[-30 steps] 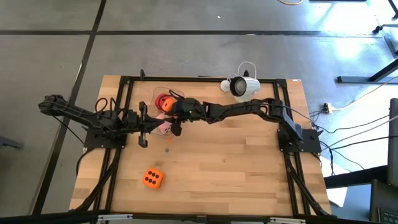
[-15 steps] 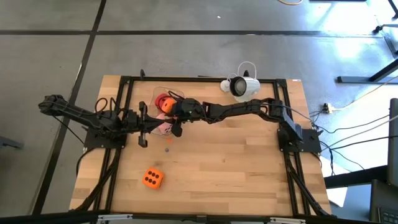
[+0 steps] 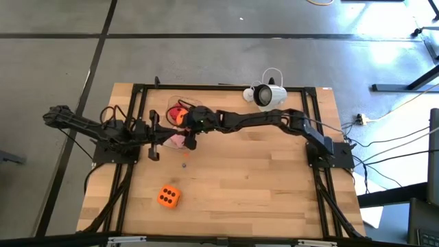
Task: Pick & Place Dice
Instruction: Put the small green die into the transparent bin
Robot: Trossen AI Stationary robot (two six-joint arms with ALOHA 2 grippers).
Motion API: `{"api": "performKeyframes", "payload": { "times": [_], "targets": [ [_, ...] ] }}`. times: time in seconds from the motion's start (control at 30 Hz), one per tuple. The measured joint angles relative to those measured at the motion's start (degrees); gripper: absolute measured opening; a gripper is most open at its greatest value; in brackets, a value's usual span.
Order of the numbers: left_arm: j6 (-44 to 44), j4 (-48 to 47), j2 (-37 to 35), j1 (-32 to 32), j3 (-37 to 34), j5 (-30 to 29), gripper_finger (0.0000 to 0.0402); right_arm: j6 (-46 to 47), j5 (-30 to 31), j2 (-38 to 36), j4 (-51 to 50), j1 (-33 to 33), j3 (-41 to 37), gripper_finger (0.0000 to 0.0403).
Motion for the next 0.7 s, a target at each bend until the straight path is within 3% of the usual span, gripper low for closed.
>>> {"api": "performKeyframes", "payload": {
  "times": [0.7],
  "targets": [
    [-0.87, -3.12, -1.43, -0.17, 0.00, 0.07, 0.0004, 3.47, -1.67, 0.54, -0.58, 0.09, 0.74, 0.0130]
  ]
}}
